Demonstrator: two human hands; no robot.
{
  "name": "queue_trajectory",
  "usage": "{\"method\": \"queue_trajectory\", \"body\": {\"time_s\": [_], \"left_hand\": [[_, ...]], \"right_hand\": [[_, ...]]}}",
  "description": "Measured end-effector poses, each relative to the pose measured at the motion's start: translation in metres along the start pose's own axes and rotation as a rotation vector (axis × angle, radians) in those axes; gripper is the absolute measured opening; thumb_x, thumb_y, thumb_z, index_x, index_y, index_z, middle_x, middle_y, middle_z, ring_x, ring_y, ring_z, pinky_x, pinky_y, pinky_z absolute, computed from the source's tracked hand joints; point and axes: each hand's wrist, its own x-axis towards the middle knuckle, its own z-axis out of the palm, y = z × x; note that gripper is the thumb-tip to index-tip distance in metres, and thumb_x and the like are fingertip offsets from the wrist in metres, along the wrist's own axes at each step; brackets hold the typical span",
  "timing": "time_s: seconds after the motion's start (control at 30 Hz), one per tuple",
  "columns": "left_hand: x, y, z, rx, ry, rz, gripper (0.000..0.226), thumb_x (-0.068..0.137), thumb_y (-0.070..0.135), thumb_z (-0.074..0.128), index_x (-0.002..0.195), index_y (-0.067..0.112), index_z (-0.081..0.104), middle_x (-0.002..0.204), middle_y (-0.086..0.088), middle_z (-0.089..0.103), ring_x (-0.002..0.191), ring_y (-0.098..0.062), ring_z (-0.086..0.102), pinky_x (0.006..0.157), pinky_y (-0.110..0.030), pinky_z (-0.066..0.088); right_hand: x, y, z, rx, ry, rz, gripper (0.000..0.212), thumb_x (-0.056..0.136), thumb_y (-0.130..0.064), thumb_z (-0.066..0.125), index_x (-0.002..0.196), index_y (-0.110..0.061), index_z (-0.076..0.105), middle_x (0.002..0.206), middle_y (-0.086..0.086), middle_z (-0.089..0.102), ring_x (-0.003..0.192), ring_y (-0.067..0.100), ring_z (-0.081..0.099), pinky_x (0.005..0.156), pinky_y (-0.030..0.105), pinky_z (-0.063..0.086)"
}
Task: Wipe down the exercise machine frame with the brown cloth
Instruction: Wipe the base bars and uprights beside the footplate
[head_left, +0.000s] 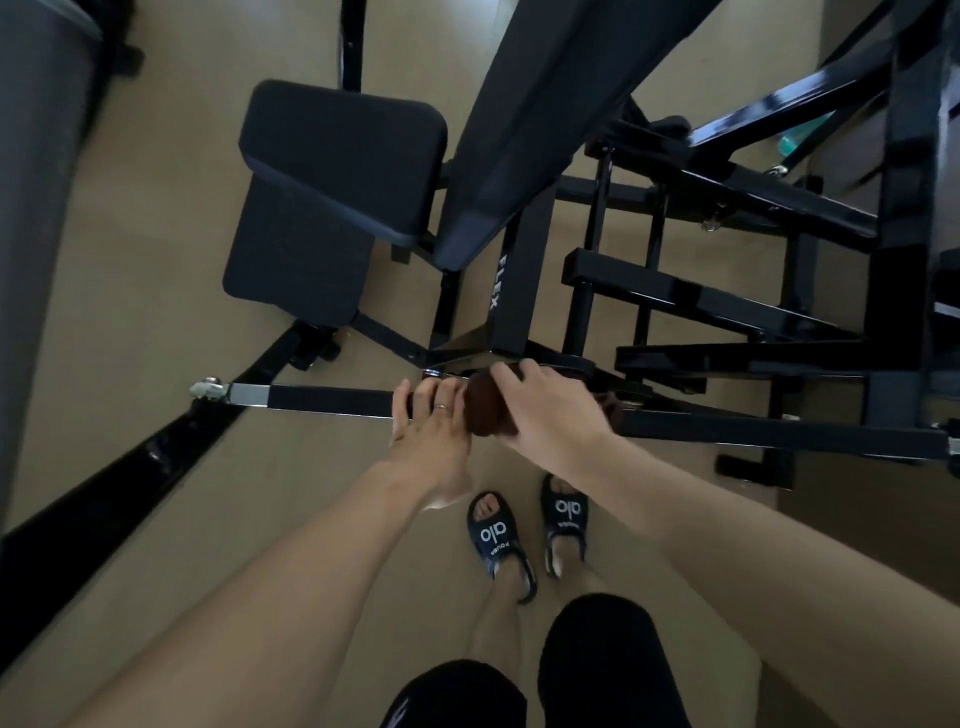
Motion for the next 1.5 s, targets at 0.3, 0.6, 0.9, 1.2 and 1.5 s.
{"method": "queue_trajectory", "body": {"time_s": [0.3,0.6,0.9,1.2,1.5], "left_hand": [[-0.008,-0.023,0.0,-0.177,0.145,0.023,0.115,0.078,0.027,0.075,0.161,0.028,-0.005,0.166,-0.001,0.007,0.155,-0.026,-0.002,0.123,-0.041,-0.017],[-0.032,-0.113,0.022,-0.256,0.177,-0.552,0.128,0.075,0.035,0.08,0.161,0.018,-0.014,0.169,-0.012,-0.018,0.156,-0.03,-0.019,0.128,-0.047,0.001],[-0.03,-0.109,0.034,-0.333,0.271,-0.556,0.124,0.07,-0.002,0.069,0.162,0.024,-0.01,0.167,-0.001,-0.027,0.156,-0.025,-0.021,0.116,-0.045,0.041],[-0.047,-0.128,0.02,-0.354,0.216,-0.501,0.122,0.078,0.001,0.067,0.162,0.033,-0.015,0.169,0.012,-0.02,0.158,-0.014,-0.005,0.105,-0.039,0.05],[-0.057,-0.154,0.033,-0.264,0.253,-0.579,0.107,0.082,0.01,0.07,0.163,0.01,0.002,0.172,-0.01,-0.004,0.159,-0.02,0.003,0.127,-0.033,0.007]], "right_hand": [[-0.033,0.035,-0.007,-0.004,0.074,-0.008,0.068,0.082,-0.041,0.081,0.139,-0.025,0.047,0.115,0.0,0.066,0.095,0.023,0.069,0.074,0.033,0.053],[-0.041,0.057,-0.025,-0.114,-0.059,0.024,0.069,0.091,-0.046,0.071,0.148,-0.024,0.039,0.127,0.0,0.059,0.098,0.018,0.066,0.076,0.029,0.053],[0.046,-0.085,0.003,-0.049,0.013,-0.124,0.058,0.089,-0.025,0.076,0.135,-0.018,0.041,0.11,0.009,0.059,0.088,0.027,0.065,0.069,0.039,0.055],[0.05,-0.087,0.015,0.036,0.082,-0.212,0.063,0.088,-0.03,0.077,0.139,-0.018,0.042,0.105,0.008,0.064,0.078,0.022,0.067,0.062,0.033,0.054],[0.008,-0.024,-0.001,-0.236,0.019,-0.062,0.069,0.083,-0.04,0.081,0.137,-0.019,0.042,0.106,0.005,0.062,0.086,0.022,0.067,0.064,0.031,0.051]]}}
